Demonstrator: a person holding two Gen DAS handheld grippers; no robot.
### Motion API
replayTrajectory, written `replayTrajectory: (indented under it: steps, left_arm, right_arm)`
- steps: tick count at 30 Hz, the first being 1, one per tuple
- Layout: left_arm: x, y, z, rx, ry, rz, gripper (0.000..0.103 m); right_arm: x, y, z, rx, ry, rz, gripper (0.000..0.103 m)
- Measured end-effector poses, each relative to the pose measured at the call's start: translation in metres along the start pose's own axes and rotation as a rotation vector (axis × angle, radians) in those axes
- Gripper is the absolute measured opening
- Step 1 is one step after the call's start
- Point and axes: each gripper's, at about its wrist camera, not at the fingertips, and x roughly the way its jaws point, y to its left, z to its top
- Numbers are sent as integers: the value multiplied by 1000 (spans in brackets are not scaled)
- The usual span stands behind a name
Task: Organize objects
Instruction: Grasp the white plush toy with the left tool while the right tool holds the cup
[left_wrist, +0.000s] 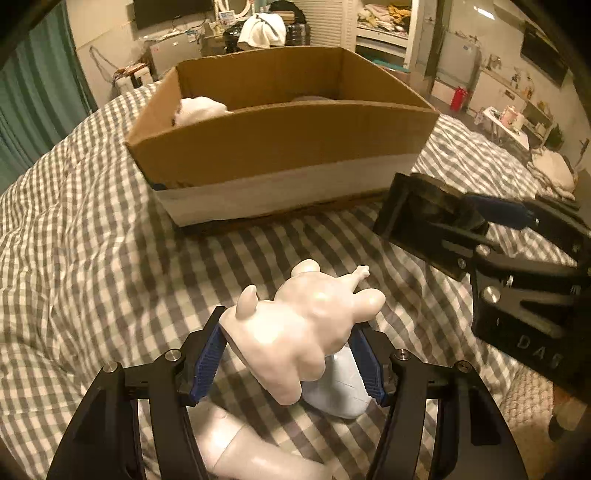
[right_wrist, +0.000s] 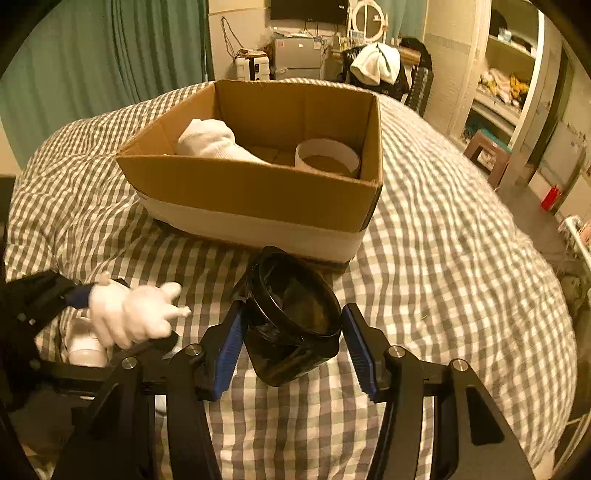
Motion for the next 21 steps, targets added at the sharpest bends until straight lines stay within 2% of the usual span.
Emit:
replayTrajectory:
  steps: [10,15,21]
  left_arm:
    - [-48,39,9,-61,-39,12,65]
    - [-62,37,16,-61,-67,31,65]
    - [-87,57,38,-129,-123,-46,65]
  right_arm:
    - [-43,12,13,-28,-76,26,53]
    - [-67,15,26,-46,-124,12,53]
    - [-95,16,49,-61,-184,7,53]
